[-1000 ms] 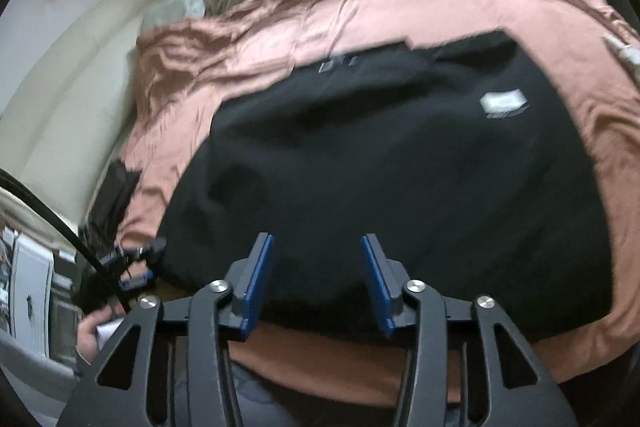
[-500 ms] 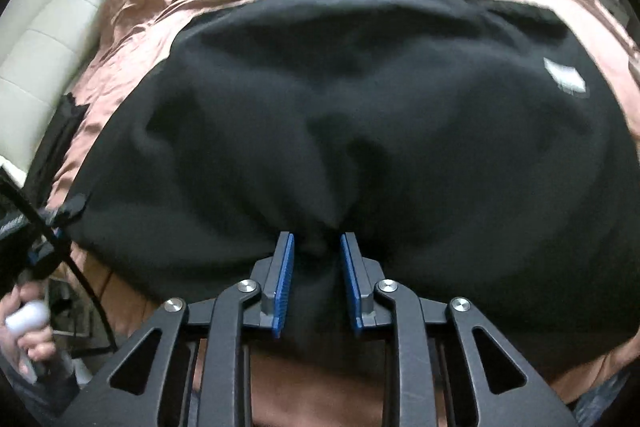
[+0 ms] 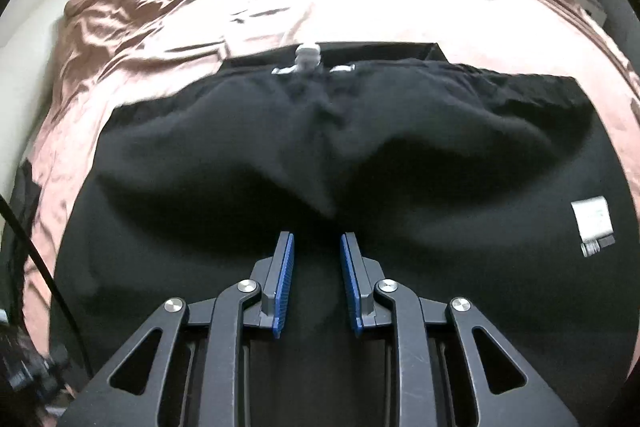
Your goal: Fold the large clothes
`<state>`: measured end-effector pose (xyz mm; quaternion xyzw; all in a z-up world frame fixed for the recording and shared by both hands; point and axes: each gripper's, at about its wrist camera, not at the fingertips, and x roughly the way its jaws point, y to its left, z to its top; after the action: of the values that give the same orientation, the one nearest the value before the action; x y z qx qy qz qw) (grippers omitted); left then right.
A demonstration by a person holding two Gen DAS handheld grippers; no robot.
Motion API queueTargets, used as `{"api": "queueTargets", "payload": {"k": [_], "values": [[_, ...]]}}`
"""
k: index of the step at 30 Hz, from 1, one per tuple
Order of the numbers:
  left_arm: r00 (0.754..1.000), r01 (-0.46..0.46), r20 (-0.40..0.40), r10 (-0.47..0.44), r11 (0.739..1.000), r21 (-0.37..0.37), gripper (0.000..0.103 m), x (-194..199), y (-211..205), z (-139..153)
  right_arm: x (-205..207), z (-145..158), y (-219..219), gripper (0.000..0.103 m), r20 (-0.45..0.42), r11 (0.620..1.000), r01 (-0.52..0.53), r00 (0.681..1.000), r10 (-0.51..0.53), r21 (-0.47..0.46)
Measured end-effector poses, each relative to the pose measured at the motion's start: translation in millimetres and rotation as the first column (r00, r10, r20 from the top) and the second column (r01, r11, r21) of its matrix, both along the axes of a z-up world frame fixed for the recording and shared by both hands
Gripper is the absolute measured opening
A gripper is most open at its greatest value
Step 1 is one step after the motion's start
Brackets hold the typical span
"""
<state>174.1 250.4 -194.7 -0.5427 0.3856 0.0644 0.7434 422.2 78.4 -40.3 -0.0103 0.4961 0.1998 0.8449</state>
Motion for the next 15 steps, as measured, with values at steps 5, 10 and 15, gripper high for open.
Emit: {"api": "queueTargets", "payload": {"k": [5,10,15], "values": [[1.0,-0.005,-0.008,0.005,1.0,-0.006,0.022,0,0,-3,24,-1,15,0.021,0.004,1.0,0.012,1.0,-0.012,-0.01],[1.0,-0.008,-0.005,0.008,1.0,-0.01,0.023,2,-2,-4,48,-7,29,0.021,-0.002,1.0,0.009,1.0,-0.009,-0.015],[1.0,-0.002,0.007,0.002,1.0,-0.009,0.023,3,-3,-3,63,-2,31,0.021,-0.045,1.0,-0.019,0.999,0.019,0.004]]}}
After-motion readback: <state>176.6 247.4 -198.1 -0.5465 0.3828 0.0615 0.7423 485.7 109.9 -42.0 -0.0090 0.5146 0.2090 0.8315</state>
